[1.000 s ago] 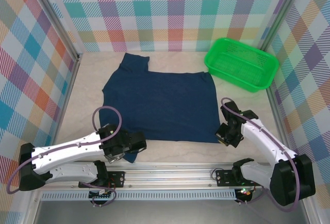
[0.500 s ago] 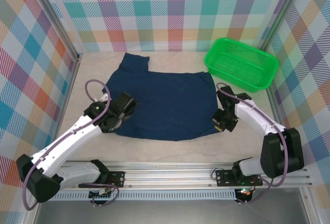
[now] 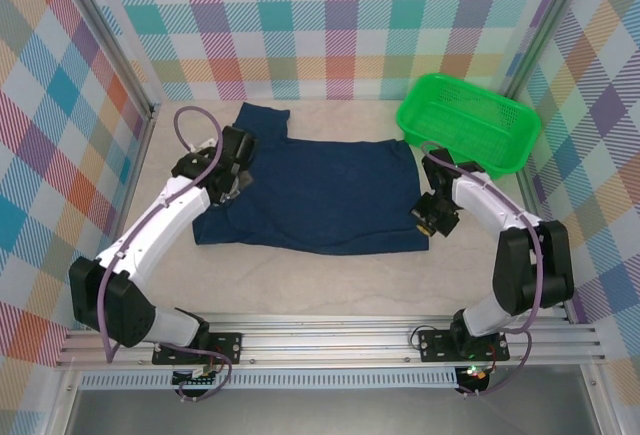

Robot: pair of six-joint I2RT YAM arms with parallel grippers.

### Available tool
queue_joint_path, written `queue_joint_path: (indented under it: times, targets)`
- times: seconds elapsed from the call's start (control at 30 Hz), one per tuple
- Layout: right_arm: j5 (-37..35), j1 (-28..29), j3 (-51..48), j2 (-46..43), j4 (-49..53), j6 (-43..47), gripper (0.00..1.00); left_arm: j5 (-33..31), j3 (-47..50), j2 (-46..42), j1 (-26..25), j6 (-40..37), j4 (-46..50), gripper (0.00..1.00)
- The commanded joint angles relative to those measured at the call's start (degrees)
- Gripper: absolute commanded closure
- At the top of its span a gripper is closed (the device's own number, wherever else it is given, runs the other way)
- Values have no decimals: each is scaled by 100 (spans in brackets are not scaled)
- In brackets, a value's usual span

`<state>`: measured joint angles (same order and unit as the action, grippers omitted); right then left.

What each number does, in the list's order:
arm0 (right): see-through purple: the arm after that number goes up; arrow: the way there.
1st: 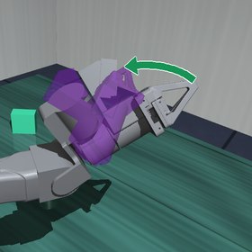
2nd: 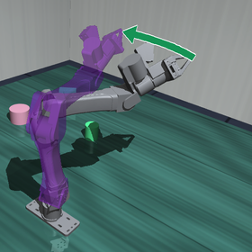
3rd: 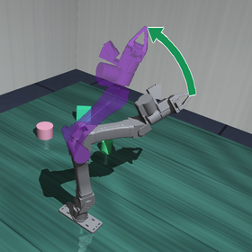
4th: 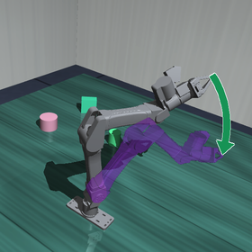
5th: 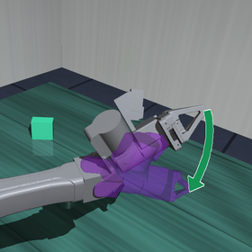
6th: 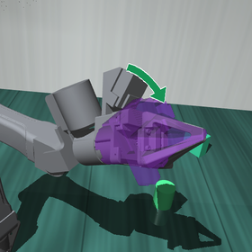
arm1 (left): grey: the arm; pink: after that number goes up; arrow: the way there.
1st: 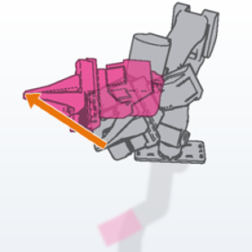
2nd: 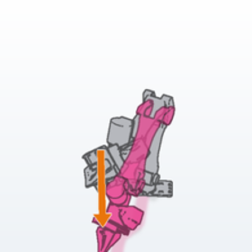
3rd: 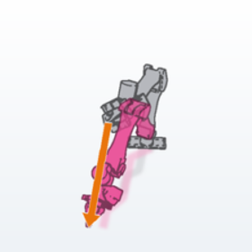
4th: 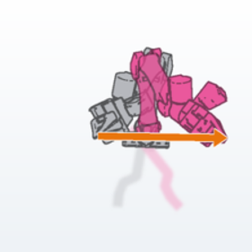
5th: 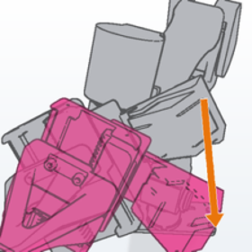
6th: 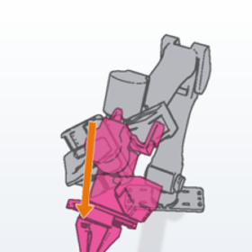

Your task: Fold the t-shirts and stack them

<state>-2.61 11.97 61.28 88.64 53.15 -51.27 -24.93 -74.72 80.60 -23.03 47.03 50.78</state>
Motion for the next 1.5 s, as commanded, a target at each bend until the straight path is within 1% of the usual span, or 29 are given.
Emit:
queue_joint_path:
  times: [0.0,0.23,0.4,0.87,1.0,1.13,1.47]
  targets:
    - [-96,-67,258,196,22,134,100,-65,-253,125,222,-373,-88,100]
    - [-42,-124,596,523,-59,187,100,-71,-426,385,473,-583,-288,100]
    - [-11,-168,851,771,-120,231,100,-36,-472,577,550,-701,-418,100]
    - [-155,-221,1382,1328,6,222,100,-212,-762,929,821,-902,-461,100]
    - [-183,-221,1430,1393,19,188,100,-109,-865,1012,834,-1042,-636,100]
    - [-177,-221,1440,1427,12,155,100,-98,-1010,1193,834,-1073,-618,100]
    - [-196,-247,1535,1532,-24,143,100,-376,-1065,1500,913,-1123,-484,100]
